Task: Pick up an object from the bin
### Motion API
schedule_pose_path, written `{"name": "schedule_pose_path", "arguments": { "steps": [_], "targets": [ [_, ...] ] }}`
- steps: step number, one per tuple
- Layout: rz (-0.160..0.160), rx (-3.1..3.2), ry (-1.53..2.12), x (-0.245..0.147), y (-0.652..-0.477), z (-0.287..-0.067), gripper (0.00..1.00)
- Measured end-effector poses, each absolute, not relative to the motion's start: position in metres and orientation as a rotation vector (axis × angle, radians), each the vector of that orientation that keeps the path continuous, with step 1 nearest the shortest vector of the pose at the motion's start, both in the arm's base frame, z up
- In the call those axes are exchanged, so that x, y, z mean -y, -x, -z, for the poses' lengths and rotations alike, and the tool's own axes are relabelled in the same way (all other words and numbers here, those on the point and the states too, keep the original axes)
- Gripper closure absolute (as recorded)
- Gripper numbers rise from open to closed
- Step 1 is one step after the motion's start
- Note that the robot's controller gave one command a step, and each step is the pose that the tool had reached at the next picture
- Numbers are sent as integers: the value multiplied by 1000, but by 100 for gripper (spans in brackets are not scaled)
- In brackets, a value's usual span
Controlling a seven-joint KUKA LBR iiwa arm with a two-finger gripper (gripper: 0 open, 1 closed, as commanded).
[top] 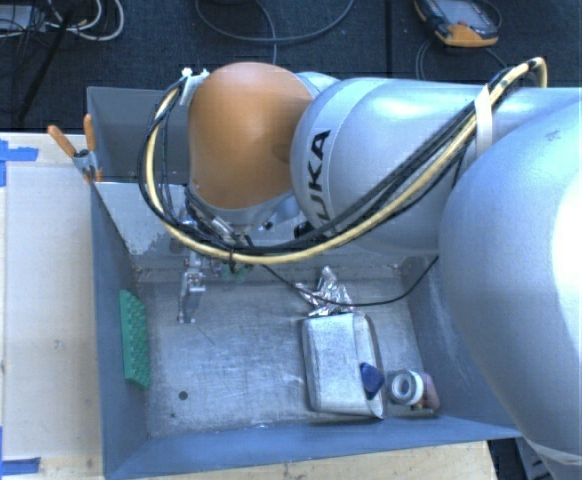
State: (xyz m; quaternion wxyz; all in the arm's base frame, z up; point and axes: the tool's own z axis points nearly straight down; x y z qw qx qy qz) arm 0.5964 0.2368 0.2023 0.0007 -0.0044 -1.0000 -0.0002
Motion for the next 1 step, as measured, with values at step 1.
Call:
{"name": "schedule_pose_path", "arguments": {
  "steps": [1],
  "targets": [
    [-6,3131,59,-178,-579,-84,0]
  ]
}}
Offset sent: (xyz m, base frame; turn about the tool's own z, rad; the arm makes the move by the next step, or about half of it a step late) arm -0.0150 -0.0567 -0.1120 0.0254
